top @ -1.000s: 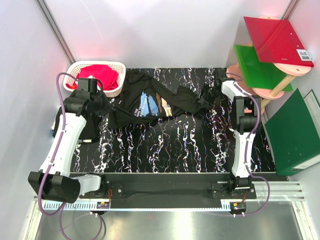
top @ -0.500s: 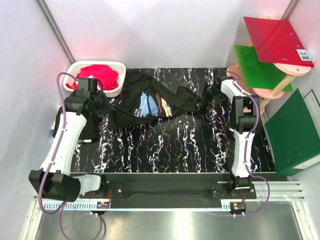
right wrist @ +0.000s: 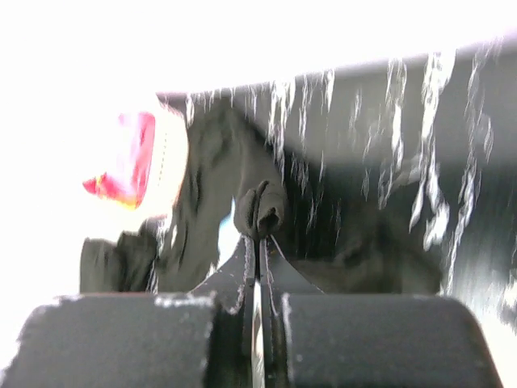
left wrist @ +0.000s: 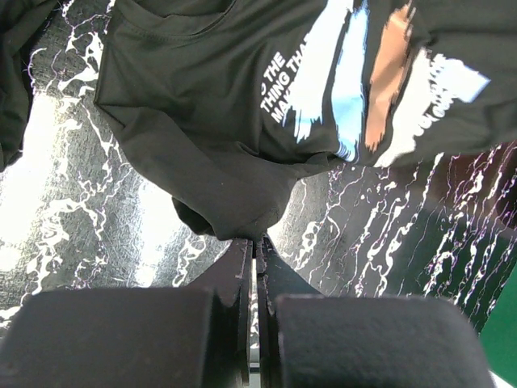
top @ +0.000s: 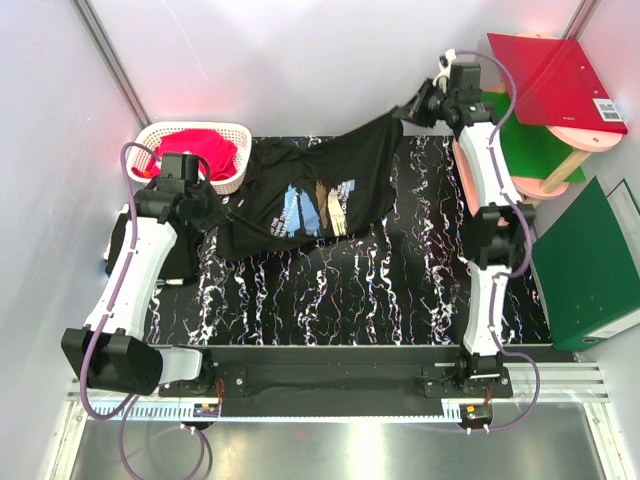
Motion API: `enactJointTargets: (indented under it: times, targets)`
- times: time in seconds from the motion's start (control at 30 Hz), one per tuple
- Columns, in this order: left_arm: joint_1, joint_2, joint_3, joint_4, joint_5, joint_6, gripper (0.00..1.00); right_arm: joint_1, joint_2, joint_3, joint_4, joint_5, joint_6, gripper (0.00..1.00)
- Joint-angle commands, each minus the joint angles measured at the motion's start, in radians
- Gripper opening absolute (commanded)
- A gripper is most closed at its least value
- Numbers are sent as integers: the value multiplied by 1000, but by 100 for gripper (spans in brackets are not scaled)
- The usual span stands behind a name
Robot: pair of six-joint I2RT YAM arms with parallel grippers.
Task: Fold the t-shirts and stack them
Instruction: Flatten out the tshirt
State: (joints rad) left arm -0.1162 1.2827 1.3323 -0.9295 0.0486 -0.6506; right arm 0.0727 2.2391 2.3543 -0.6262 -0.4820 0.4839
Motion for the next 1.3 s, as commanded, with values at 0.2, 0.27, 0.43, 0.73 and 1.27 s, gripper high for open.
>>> enactJointTargets:
  times: [0.2,0.27,0.43,0.73,1.27]
  targets:
    - [6,-60,12,-67,19,42,0,-24,447,453,94,264,45,0]
    - [6,-69,-22,-89,22,72,0,-24,386,383,103,270,38,0]
    - [6,-66,-165,-228,43,149,0,-25,263,176,85,229,18,0]
    - [4,-101,-320,-289,212,178,99,-27,-54,-180,54,172,47,0]
    - [-3,398,195,133,243,109,99,-68,-409,-1058,-72,30,104,0]
